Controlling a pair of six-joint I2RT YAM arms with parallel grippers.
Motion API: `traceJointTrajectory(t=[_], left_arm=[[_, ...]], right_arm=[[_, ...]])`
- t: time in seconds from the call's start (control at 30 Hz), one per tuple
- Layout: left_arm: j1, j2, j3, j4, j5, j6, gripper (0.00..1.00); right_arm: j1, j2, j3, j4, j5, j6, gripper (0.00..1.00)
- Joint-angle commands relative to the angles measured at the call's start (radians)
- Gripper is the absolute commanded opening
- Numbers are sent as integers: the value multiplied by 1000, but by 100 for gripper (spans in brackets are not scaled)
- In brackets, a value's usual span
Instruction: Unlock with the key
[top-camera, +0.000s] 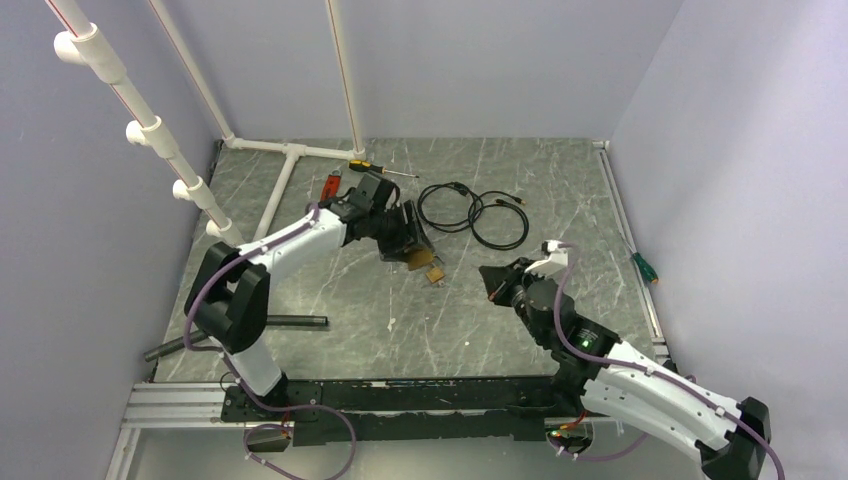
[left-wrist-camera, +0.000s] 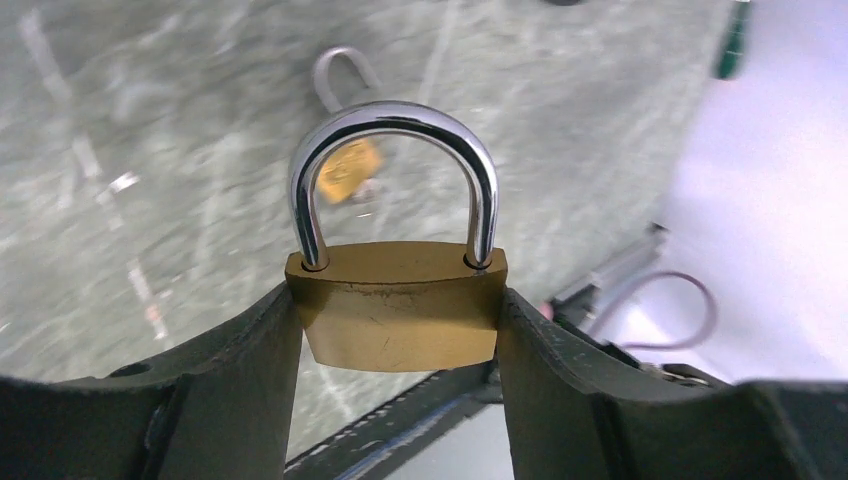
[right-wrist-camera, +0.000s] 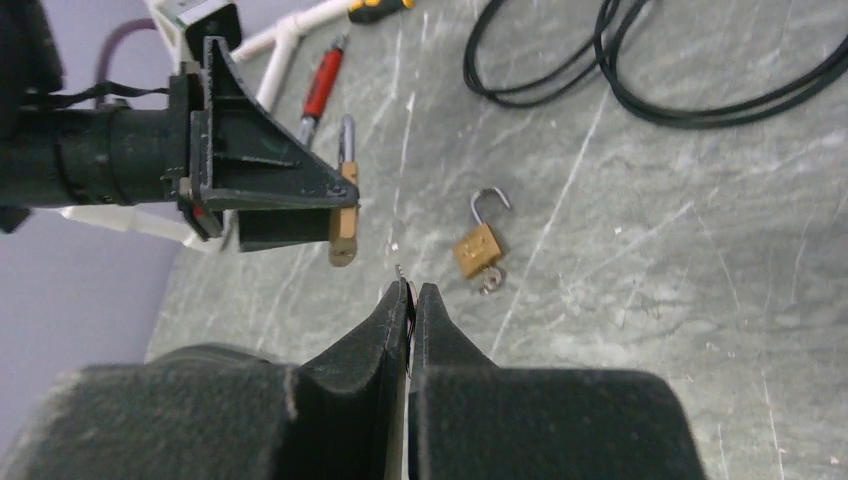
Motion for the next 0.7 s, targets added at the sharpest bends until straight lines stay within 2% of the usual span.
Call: traceJointTrajectory(t=[0.0,0.07,0.2,0.33,0.47,0.67], left_arm=[[58,51,57,184,346,-64,0],[76,82,63,261,424,-127,0],[86,129,112,272,492,-184,0],[89,137,64,408,554,-330,0],[89,109,-26,550,544,-464,0],[88,37,-129,630,498,-568,0]], right_arm=[[3,-38,50,38,81,-60,0],[2,-51,31,99,94,-85,0],[3,-61,2,149,154,-69,0],[2,-67,-25,209,185,-31,0],[2,-13,-2,227,189,-14,0],[6,95,-3,329,87,-24,0]])
